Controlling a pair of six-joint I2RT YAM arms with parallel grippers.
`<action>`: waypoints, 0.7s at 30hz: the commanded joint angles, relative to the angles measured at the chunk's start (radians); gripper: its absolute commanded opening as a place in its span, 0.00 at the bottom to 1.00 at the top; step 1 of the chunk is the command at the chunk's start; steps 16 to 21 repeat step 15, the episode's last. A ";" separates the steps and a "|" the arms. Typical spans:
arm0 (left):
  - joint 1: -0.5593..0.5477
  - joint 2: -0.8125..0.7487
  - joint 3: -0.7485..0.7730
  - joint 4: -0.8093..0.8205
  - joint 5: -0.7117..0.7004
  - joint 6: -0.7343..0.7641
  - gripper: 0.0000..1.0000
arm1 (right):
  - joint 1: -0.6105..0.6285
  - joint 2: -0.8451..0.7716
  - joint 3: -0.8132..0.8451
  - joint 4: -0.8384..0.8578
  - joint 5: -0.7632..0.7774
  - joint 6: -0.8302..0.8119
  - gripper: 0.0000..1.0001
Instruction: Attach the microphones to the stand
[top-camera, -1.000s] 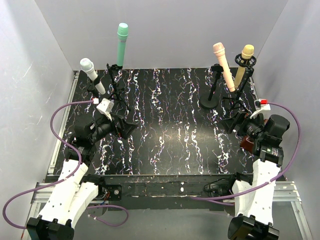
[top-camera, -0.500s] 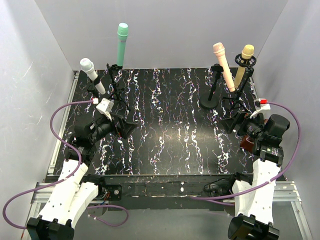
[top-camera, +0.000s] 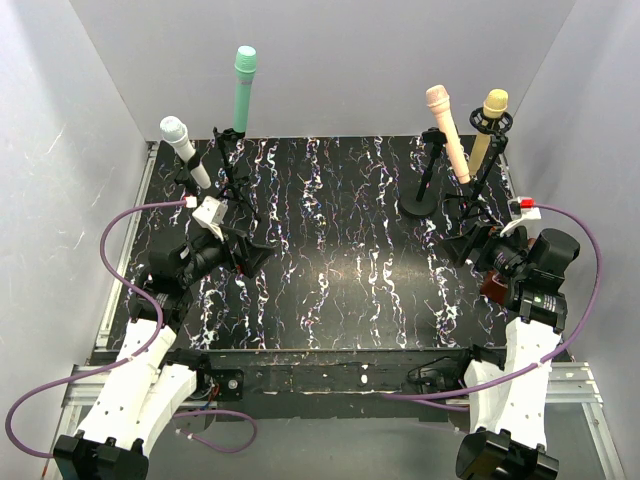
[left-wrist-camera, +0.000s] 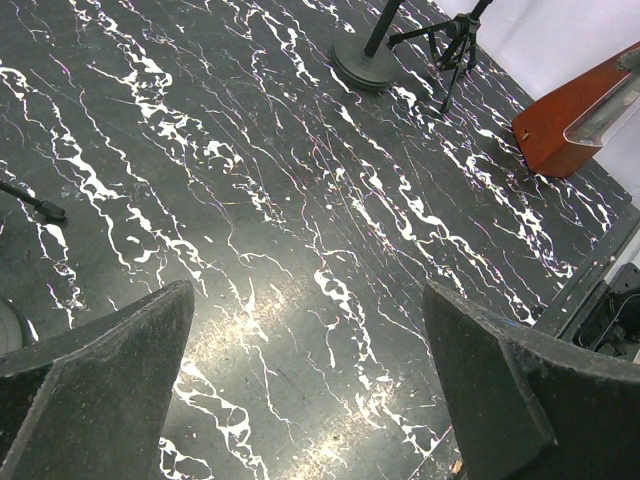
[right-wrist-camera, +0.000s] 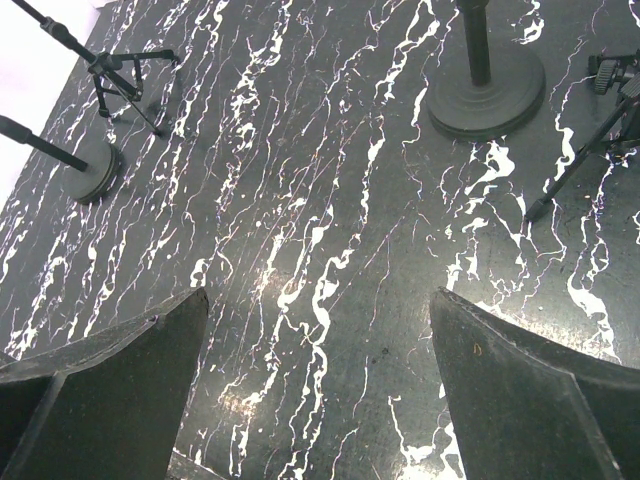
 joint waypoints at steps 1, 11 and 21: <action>-0.004 -0.006 0.002 0.003 -0.006 0.011 0.98 | -0.007 -0.014 -0.008 0.044 -0.003 -0.009 0.98; -0.004 -0.011 0.002 0.003 -0.004 0.011 0.98 | -0.007 -0.016 -0.016 0.054 0.017 0.008 0.98; -0.004 -0.016 0.002 0.000 -0.006 0.014 0.98 | -0.007 -0.009 -0.005 0.050 0.019 0.023 0.98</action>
